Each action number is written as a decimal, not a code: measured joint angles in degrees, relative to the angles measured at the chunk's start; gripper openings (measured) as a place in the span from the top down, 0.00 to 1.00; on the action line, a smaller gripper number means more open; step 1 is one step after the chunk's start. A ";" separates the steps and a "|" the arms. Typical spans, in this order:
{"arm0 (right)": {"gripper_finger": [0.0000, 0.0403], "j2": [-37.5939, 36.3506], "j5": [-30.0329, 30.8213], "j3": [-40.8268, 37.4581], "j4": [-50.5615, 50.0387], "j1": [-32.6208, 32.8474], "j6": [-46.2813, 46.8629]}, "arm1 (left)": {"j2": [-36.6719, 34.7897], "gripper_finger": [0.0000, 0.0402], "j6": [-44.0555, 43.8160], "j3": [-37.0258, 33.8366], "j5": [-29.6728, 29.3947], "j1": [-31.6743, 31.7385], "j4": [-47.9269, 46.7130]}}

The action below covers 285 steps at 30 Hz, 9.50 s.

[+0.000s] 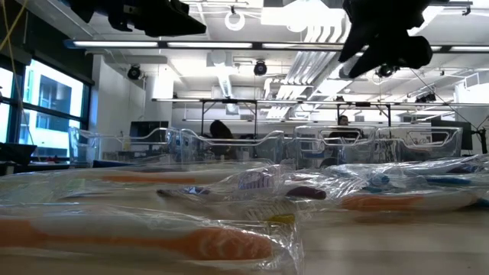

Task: Pick & Place Toothbrushes
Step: Put the violet toothbrush into the left transparent bin

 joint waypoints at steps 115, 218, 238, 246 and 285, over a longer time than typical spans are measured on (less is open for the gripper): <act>0.64 21.68 -18.57 0.04 3.79 -0.63 16.62 | -0.02 1.00 -0.02 -0.02 -0.26 0.02 -1.40; 0.97 -0.76 -12.80 0.07 29.67 -20.71 -47.56 | 8.34 1.00 -26.98 2.40 1.09 13.56 19.34; 0.98 8.48 -13.70 0.00 49.79 -25.05 -51.40 | 10.01 1.00 -17.01 2.40 6.89 13.55 20.41; 0.98 8.37 -18.60 0.02 51.38 -25.75 -51.29 | 9.29 1.00 -18.27 2.38 7.27 13.55 27.61; 0.98 8.37 -21.29 0.02 54.54 -25.83 -54.27 | 12.87 0.46 -25.71 2.38 2.15 7.87 38.78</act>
